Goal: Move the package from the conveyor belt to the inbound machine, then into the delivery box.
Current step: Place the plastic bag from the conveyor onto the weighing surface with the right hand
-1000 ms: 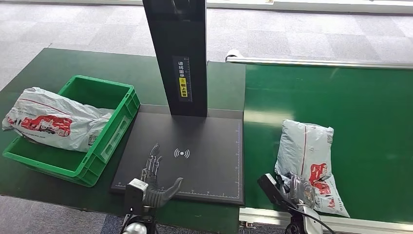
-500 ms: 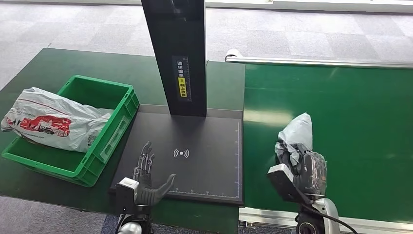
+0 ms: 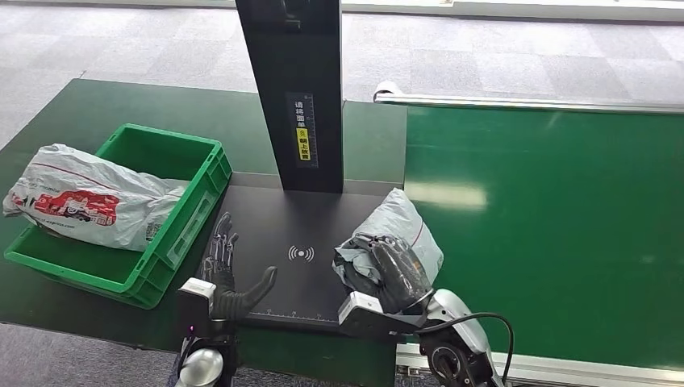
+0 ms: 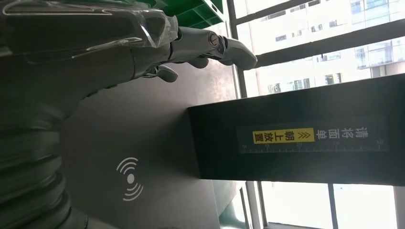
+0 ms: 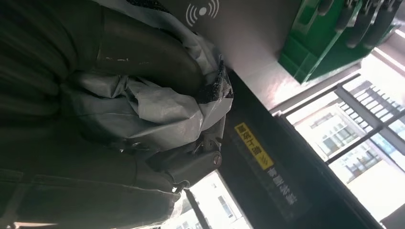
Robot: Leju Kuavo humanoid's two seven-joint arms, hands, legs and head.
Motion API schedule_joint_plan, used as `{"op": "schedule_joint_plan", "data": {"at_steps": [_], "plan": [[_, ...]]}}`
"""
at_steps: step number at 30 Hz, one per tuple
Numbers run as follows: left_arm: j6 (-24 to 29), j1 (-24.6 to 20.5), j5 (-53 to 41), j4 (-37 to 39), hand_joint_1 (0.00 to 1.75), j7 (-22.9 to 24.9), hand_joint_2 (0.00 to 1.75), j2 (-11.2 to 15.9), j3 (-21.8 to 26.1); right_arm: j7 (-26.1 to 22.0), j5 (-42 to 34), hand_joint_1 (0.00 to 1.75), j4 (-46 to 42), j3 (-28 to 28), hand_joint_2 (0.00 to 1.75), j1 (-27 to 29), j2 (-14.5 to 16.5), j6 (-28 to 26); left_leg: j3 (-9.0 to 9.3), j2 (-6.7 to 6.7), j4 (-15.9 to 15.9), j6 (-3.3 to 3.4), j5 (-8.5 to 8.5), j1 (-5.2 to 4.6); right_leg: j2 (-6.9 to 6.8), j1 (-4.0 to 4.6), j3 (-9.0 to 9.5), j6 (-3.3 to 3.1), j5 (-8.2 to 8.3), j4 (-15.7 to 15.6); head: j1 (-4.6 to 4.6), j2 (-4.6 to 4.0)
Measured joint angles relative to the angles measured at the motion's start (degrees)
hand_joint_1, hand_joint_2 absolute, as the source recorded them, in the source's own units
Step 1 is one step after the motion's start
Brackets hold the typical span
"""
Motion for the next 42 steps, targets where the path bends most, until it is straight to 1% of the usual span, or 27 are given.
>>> {"op": "schedule_joint_plan", "data": {"at_steps": [7, 13, 25, 41, 42], "plan": [[-0.3, -0.3, -0.8, 0.0, 0.0, 0.7, 1.75, 0.0, 0.6, -0.2, -0.9, 1.75, 6.6, 6.5, 1.75, -2.9, -0.8, 0.3, -0.01, 0.01, 0.0, 0.0, -0.01, 0.0, 0.01, 0.0, -0.02, 0.0, 0.0, 0.0, 0.01, 0.0], [-0.5, -0.3, -1.1, 0.0, 0.0, 1.0, 1.75, 0.0, 1.2, 0.1, -1.9, 1.75, 9.6, 9.5, 1.75, -4.7, -0.9, 0.2, -0.01, 0.01, 0.0, 0.0, -0.01, 0.0, 0.0, 0.0, -0.02, 0.0, 0.0, 0.0, 0.01, 0.0], [-1.6, -0.4, -1.8, 0.0, 0.0, 1.1, 1.75, -0.5, 1.4, 0.4, -3.6, 1.75, 13.8, 11.1, 1.75, -6.7, -0.3, 0.3, 0.0, 0.01, 0.0, 0.0, -0.01, 0.0, 0.01, 0.0, -0.02, 0.0, 0.0, 0.0, 0.01, 0.0], [-2.1, -1.4, -2.0, 0.4, 0.0, 1.9, 1.75, -1.3, 1.4, 0.0, -5.1, 1.75, 20.5, 12.5, 1.75, -9.9, 3.0, 0.5, 0.0, 0.01, 0.0, 0.0, 0.0, 0.0, 0.01, 0.0, -0.02, 0.0, 0.0, 0.0, 0.01, 0.0], [-2.1, -1.4, -2.0, 0.4, 0.0, 1.9, 1.75, -1.3, 1.4, 0.0, -5.1, 1.64, 20.7, 12.6, 1.75, -10.0, 3.1, 0.5, 0.0, 0.01, 0.0, 0.0, 0.0, 0.0, 0.01, 0.0, -0.02, 0.0, 0.0, 0.0, 0.01, 0.0]]}}
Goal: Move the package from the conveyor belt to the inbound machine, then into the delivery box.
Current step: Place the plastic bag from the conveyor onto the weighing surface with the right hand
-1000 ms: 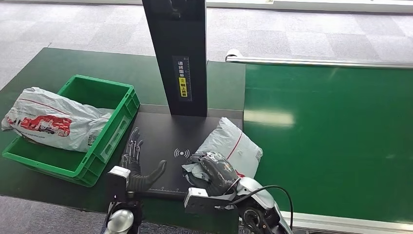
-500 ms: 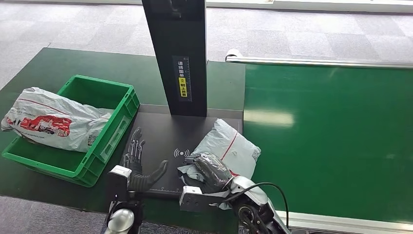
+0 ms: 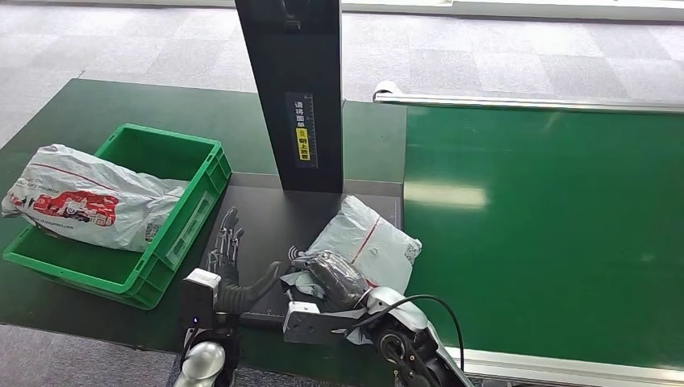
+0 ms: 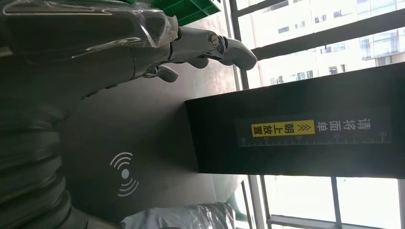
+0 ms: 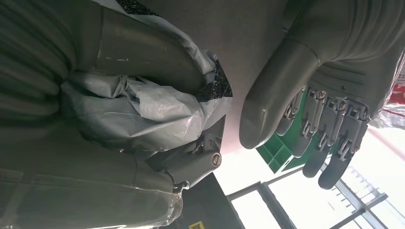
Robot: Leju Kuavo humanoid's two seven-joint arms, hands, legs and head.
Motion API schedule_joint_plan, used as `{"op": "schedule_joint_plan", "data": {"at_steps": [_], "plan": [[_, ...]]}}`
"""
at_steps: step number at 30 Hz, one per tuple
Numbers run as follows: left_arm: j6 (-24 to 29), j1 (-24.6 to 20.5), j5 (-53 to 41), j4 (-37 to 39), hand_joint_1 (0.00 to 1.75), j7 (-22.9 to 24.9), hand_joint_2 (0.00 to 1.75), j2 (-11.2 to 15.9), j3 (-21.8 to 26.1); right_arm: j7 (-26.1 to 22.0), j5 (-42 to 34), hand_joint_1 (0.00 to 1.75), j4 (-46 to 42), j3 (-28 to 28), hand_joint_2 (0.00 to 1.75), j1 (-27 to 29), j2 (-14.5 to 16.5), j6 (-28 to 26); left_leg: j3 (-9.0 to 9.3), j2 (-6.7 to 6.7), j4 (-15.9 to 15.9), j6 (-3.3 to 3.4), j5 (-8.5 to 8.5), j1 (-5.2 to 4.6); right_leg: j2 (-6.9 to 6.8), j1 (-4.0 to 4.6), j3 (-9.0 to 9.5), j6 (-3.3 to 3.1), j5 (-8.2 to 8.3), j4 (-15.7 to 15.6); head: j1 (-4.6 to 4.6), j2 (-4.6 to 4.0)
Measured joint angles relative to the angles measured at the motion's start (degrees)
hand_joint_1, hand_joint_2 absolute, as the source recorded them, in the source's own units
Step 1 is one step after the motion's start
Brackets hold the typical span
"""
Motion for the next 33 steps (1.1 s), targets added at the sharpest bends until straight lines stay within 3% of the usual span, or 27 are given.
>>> {"op": "schedule_joint_plan", "data": {"at_steps": [3, 4, 15, 23, 33], "plan": [[0.0, 0.0, -0.1, 0.0, 0.0, 0.1, 1.75, 0.0, 0.0, 0.0, 0.0, 0.33, 0.6, 0.2, 1.75, -0.7, 0.5, 0.0, 0.0, 0.0, 0.0, 0.0, 0.0, 0.0, 0.0, 0.0, 0.0, 0.0, 0.0, 0.0, 0.0, 0.0], [0.0, 0.0, -0.1, 0.0, 0.0, 0.1, 1.75, -0.1, 0.1, 0.2, 0.0, 0.0, 0.9, 0.3, 1.75, -1.0, 0.7, -0.1, 0.0, 0.0, 0.0, 0.0, 0.0, 0.0, 0.0, 0.0, 0.0, 0.0, 0.0, 0.0, -0.01, 0.0], [0.0, 0.0, -0.9, 0.0, 0.0, 0.4, 1.75, -0.3, 0.6, 1.6, -0.1, 0.0, 3.6, 0.7, 1.75, -3.4, 2.7, -1.4, 0.0, 0.0, 0.0, 0.0, 0.01, 0.0, -0.01, 0.0, 0.01, 0.0, 0.0, 0.0, 0.01, 0.0], [0.5, 0.3, -1.8, -0.3, 0.0, 0.8, 1.75, -0.3, 1.1, 2.3, -6.3, 0.0, 4.4, -2.3, 1.75, -3.7, 3.6, -4.4, 0.01, -0.01, 0.0, 0.0, 0.01, 0.0, -0.01, 0.0, 0.01, 0.0, 0.0, 0.0, 0.0, 0.0], [1.0, 1.9, -2.9, -2.0, 0.0, 0.1, 1.75, -0.5, 1.5, -3.7, -25.4, 0.0, -4.1, -13.6, 1.75, 0.4, 2.7, -6.0, 0.01, -0.03, 0.0, 0.01, -0.01, -0.01, -0.01, -0.02, -0.02, 0.01, 0.0, 0.0, 0.01, 0.0]]}}
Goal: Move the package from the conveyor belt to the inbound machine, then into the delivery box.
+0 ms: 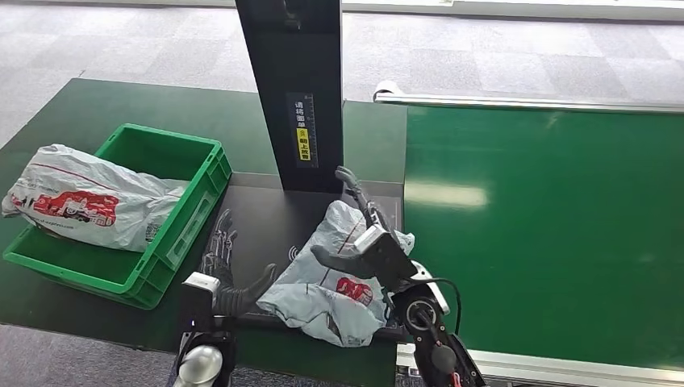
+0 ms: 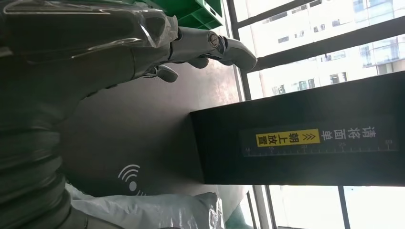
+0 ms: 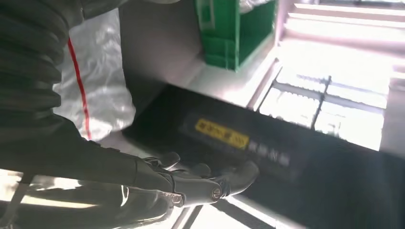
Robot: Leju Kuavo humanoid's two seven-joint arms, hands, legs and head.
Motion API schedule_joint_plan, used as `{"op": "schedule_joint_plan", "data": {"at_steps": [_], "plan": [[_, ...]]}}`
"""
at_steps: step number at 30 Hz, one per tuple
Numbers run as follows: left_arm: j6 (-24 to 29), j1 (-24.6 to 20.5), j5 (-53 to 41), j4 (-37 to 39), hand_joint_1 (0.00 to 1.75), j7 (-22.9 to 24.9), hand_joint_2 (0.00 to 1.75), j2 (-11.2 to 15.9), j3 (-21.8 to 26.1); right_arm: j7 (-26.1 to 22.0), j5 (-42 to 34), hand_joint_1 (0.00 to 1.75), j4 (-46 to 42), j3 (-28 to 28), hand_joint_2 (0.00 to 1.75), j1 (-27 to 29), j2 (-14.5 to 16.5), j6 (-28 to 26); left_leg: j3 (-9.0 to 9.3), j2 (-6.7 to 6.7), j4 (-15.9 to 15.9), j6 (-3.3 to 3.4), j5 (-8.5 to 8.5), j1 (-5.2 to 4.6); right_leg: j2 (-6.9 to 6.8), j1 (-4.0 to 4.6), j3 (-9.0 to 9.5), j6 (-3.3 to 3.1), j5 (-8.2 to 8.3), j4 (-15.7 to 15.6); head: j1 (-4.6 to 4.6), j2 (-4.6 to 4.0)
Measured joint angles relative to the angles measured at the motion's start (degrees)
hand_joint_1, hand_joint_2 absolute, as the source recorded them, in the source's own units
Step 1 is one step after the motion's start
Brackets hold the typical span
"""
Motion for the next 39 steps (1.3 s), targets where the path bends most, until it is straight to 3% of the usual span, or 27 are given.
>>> {"op": "schedule_joint_plan", "data": {"at_steps": [7, 14, 17, 21, 29, 39], "plan": [[-6.0, 5.3, -3.2, -8.6, 0.0, 1.1, 1.75, 0.6, 0.0, -1.2, 1.4, 0.0, -13.0, -13.9, 1.75, 13.3, -4.0, -3.3, -0.04, -0.08, 0.0, 0.06, -0.14, -0.01, -0.05, -0.01, -0.02, 0.04, -0.06, 0.0, -0.01, 0.0], [-12.3, 6.2, -15.2, -13.0, 0.0, 4.8, 1.75, 1.8, -5.4, -3.7, 3.5, 0.0, -14.7, -23.9, 1.75, 22.0, -3.7, -3.2, -0.01, -0.01, 0.0, 0.08, -0.15, -0.01, -0.03, -0.01, 0.02, 0.04, -0.06, 0.0, -0.01, 0.0], [-11.1, 5.8, -20.6, -12.8, 0.0, 5.7, 1.75, 2.6, -8.5, -4.4, 3.0, 0.0, -14.6, -24.5, 1.75, 22.9, -3.5, -3.2, 0.03, -0.01, 0.0, 0.07, -0.12, 0.0, -0.02, 0.0, 0.04, 0.04, -0.05, 0.0, -0.02, 0.0], [-5.4, 4.8, -30.3, -10.9, 0.0, 6.9, 1.75, 3.8, -12.9, -4.8, 2.1, 0.0, -14.4, -24.5, 1.75, 22.9, -3.3, -3.2, 0.04, -0.01, 0.0, 0.07, -0.11, -0.01, -0.03, -0.01, 0.07, 0.04, -0.05, 0.0, 0.0, 0.0], [4.6, 0.3, -45.8, -1.1, 0.0, 13.2, 1.75, 5.8, -19.6, -6.4, 0.4, 0.0, -14.4, -22.6, 1.75, 22.7, -3.3, -2.0, 0.03, -0.01, 0.0, 0.07, -0.11, -0.02, -0.03, -0.01, 0.07, 0.04, -0.05, 0.0, -0.01, 0.0], [6.6, -6.9, -54.5, 12.3, 0.0, 17.2, 1.75, 6.1, -22.6, -7.5, -1.2, 0.0, -14.3, -18.5, 1.75, 20.7, -3.4, -1.3, 0.12, -0.03, 0.0, 0.1, -0.08, -0.02, -0.05, -0.01, 0.2, 0.04, -0.04, 0.0, -0.01, 0.0]]}}
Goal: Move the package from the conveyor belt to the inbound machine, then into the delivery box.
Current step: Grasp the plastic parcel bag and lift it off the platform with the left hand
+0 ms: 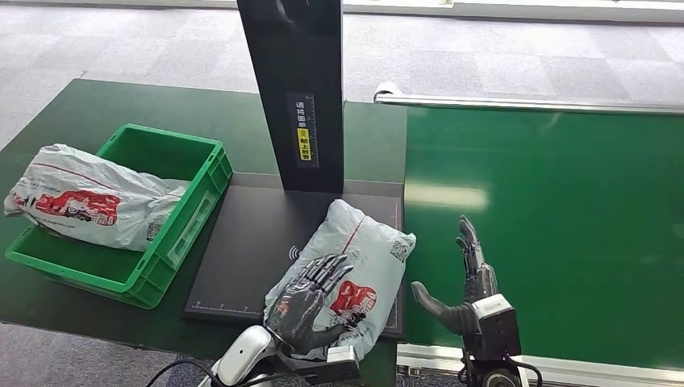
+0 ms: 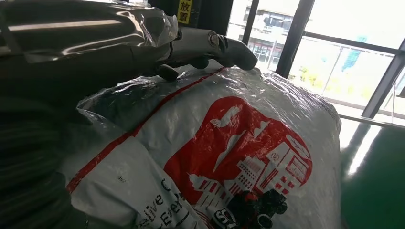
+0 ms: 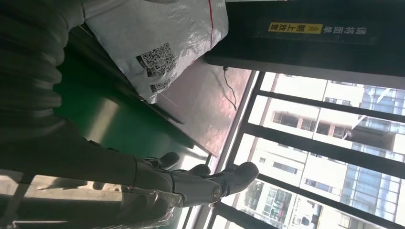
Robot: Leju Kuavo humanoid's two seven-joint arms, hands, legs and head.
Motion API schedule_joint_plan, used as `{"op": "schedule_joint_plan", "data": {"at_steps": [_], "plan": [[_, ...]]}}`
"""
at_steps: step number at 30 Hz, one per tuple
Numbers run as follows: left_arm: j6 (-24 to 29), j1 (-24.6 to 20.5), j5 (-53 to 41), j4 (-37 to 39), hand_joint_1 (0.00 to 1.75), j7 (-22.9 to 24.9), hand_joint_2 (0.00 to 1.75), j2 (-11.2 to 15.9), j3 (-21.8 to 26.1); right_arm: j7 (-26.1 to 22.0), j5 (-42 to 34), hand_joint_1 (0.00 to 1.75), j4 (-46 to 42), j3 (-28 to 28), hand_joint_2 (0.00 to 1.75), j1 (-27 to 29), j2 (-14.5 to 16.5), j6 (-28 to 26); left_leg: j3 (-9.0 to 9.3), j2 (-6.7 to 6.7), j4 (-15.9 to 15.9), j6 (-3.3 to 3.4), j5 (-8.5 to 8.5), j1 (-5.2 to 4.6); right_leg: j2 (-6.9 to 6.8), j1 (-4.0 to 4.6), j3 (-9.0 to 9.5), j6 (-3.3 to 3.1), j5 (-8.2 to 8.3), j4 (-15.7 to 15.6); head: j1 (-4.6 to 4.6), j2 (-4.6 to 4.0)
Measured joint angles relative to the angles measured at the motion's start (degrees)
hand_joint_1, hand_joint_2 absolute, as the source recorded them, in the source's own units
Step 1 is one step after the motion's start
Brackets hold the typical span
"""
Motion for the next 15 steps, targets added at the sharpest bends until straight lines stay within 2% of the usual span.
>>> {"op": "schedule_joint_plan", "data": {"at_steps": [6, 14, 15], "plan": [[-0.1, -3.6, -1.0, 4.8, 0.0, 0.3, 1.75, -0.6, -0.7, 0.0, -0.1, 0.0, 0.3, 1.3, 1.75, -0.8, 0.0, 0.0, 0.21, -0.02, 0.0, 0.02, 0.0, -0.03, -0.03, -0.02, 0.28, 0.01, 0.0, 0.0, 0.0, 0.0], [-0.1, -5.1, -1.1, 7.0, 0.0, 0.3, 1.75, -1.1, -0.7, 0.0, -0.1, 0.0, 0.4, 1.8, 1.75, -0.8, -0.1, 0.0, 0.43, -0.04, 0.0, 0.05, 0.04, -0.03, -0.03, -0.02, 0.56, 0.02, 0.02, 0.0, 0.01, 0.0], [-0.1, -5.3, -1.1, 7.1, 0.04, 0.3, 1.75, -1.2, -0.7, 0.0, -0.1, 0.0, 0.4, 1.9, 1.75, -0.8, -0.1, 0.0, 0.44, -0.04, 0.0, 0.05, 0.05, -0.03, -0.03, -0.02, 0.57, 0.02, 0.02, 0.0, 0.01, 0.0]]}}
